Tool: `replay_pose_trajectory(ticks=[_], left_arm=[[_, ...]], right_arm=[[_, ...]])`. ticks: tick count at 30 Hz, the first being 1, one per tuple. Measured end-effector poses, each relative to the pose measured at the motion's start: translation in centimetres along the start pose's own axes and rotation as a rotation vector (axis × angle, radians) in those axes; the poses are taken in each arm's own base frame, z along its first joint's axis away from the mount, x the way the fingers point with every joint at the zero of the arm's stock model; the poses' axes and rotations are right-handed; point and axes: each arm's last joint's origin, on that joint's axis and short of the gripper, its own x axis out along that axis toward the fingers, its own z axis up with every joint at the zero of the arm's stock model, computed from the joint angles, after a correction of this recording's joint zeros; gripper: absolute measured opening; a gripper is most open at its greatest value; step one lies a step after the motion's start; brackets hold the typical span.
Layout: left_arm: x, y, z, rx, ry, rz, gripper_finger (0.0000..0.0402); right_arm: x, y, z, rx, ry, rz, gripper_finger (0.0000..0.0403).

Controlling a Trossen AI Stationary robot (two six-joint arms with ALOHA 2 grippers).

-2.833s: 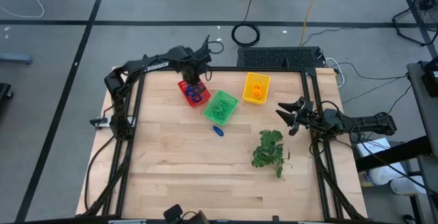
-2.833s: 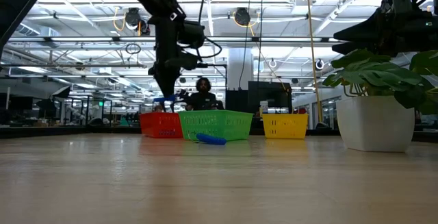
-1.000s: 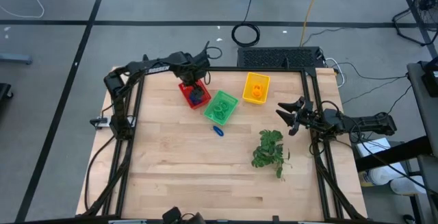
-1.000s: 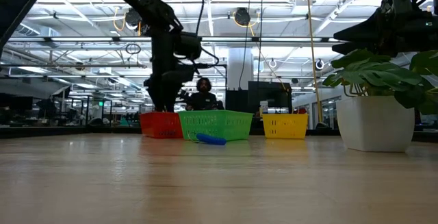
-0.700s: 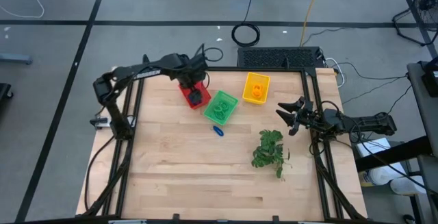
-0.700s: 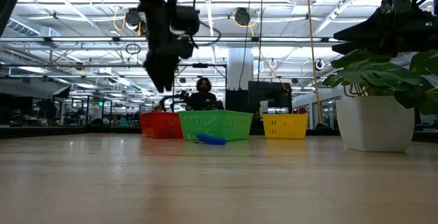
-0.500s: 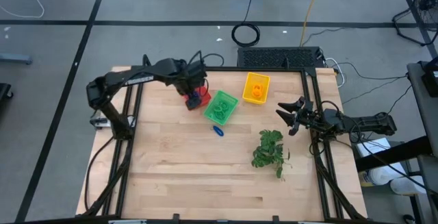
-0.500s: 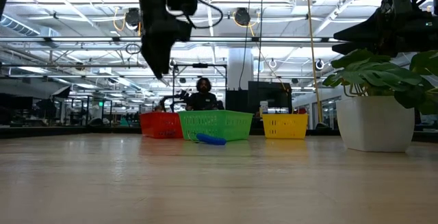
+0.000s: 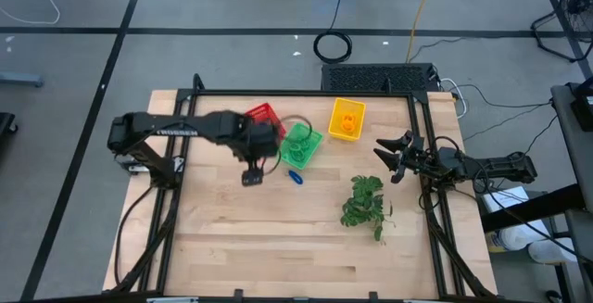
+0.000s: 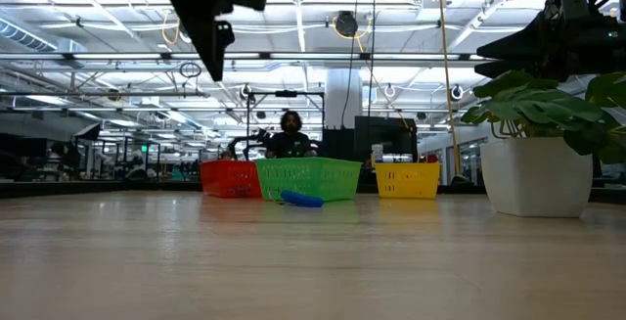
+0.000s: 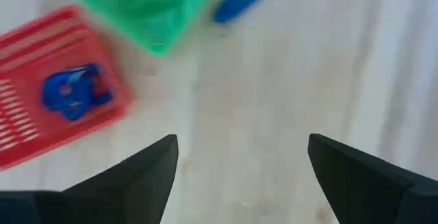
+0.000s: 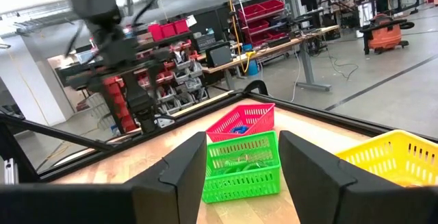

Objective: Sort spring keychains
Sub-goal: Put the blue spring keychain into the red bin

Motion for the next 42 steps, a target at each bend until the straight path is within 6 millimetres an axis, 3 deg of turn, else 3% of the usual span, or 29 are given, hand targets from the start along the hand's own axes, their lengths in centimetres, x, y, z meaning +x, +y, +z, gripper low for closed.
replay_pose_trajectory(ticks=[6,11,24,32,42], left_arm=[[0.1,-4.1,-0.4,0.209,0.007,-0.081,0.0335],[1.2,-5.5,-0.1,0.42,0.018,-0.106,0.0335],[7.0,-5.4,2.5,0.795,0.071,-0.088,0.0335],[11.0,-4.3,4.2,0.785,0.082,-0.074,0.0335],[13.8,-3.1,7.8,0.845,0.082,-0.027,0.0335]], right_arm=[[0.0,0.0,0.0,0.0,0.0,0.0,0.0171],[0.0,0.0,0.0,0.0,0.0,0.0,0.0171],[0.0,0.0,0.0,0.0,0.0,0.0,0.0171],[0.0,0.0,0.0,0.0,0.0,0.0,0.0171],[0.0,0.0,0.0,0.0,0.0,0.0,0.0171]])
